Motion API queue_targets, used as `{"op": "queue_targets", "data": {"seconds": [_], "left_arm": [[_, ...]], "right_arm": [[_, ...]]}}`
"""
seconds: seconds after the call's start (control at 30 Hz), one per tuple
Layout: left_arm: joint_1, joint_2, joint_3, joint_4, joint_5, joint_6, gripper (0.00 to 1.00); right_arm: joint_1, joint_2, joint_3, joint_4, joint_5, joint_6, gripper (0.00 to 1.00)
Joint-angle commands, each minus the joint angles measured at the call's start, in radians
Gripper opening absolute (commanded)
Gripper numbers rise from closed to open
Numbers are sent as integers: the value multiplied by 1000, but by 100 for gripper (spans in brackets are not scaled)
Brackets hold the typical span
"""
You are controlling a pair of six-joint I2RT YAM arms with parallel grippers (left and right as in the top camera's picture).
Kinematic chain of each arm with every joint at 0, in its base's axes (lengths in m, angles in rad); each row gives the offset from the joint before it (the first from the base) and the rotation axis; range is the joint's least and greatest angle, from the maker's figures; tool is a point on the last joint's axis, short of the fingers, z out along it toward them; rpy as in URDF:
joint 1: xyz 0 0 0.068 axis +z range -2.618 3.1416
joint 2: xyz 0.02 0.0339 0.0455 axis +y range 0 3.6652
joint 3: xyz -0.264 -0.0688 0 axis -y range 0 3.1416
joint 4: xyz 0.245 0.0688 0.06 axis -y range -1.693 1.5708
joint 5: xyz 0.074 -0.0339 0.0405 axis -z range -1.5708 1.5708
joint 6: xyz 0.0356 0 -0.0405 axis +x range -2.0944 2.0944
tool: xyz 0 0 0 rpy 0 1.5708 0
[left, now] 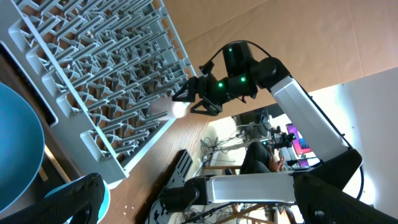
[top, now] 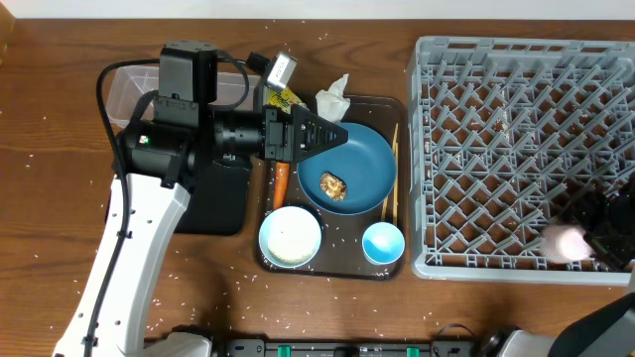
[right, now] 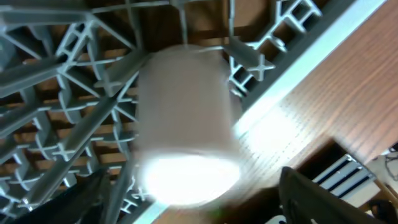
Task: Sort waste into correct bins and load items into the dishwasher rack
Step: 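Reach the left gripper to the light-blue cup and grasp it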
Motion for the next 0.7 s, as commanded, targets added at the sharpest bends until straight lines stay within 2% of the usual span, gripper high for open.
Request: {"op": "queue_targets", "data": {"seconds": [0.0,0.13,0.27,0.37,0.43,0.57,0.67], "left_arm": [[2,-6,7,0,6,2,98],[1,-6,7,0,6,6,98],[-41,-7,7,-6,-1,67,100],[-116,-8,7,-55,-94,149,100],[-170,-8,7,-126,-269,184,99],[-286,-3,4,-292,-749,181,95],[-361,4,-29,-357,-953,153,93]], "right_arm": [[-6,-4,16,1,-24,2,80],[-3,-54,41,-3,-84,-37,82],[-3,-156,104,0,-364,-186,81],[-3,-243,146,10,-586,-282,81],[-3,-291,158,23,-645,-294,82],[-3,-378,159,27,-655,-293,82],[-3,-411,159,25,-655,-286,82]]}}
